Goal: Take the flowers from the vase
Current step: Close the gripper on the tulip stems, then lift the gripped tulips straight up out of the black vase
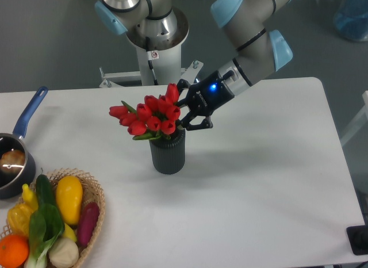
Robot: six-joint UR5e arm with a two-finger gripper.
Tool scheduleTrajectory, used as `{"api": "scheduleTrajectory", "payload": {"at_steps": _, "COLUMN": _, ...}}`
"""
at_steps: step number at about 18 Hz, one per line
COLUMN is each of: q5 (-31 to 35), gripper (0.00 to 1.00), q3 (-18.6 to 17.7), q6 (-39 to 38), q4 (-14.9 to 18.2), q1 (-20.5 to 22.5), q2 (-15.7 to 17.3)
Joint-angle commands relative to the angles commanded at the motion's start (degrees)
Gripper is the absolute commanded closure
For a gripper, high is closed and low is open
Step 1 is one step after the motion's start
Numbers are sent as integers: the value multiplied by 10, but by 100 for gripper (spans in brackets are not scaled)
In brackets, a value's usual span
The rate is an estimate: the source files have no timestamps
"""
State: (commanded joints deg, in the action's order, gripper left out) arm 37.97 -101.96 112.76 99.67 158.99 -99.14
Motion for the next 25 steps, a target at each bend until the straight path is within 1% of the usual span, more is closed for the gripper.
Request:
{"api": "scheduleTrajectory", "payload": {"at_steps": 3, "q5": -1, "gripper": 60, "q3": 13, "q6": -1, "q4": 13, "q1": 3, "q2": 2}}
{"api": "scheduleTrajectory", "payload": {"at_steps": 5, "q5": 0, "gripper": 60, "q3": 23, "q6": -8, "q4": 35, "q1": 3, "q2": 7}}
{"api": "scheduleTrajectory", "payload": {"at_steps": 7, "q5": -1, "gripper": 60, "q3": 24, "q6": -9, "q4": 38, "q1": 4, "q2": 11}}
{"api": "scheduleTrajectory", "payload": {"at_steps": 11, "q5": -4, "gripper": 60, "q3": 26, "q6": -16, "q4": 39, "q1": 8, "q2": 31}}
{"api": "scheduleTrajectory", "payload": {"at_steps": 15, "q5": -24, "gripper": 60, "q3": 26, "q6": -17, "q4": 41, "q1": 13, "q2": 47}}
{"api": "scheduleTrajectory", "payload": {"at_steps": 17, "q5": -46, "gripper": 60, "q3": 26, "q6": -26, "q4": 61, "q1": 15, "q2": 54}}
{"api": "scheduleTrajectory", "payload": {"at_steps": 19, "q5": -68, "gripper": 60, "q3": 26, "q6": -39, "q4": 62, "q1": 16, "q2": 58}}
{"api": "scheduleTrajectory", "payload": {"at_steps": 25, "q5": -68, "gripper": 60, "q3": 26, "q6": -43, "q4": 65, "q1": 14, "q2": 65}}
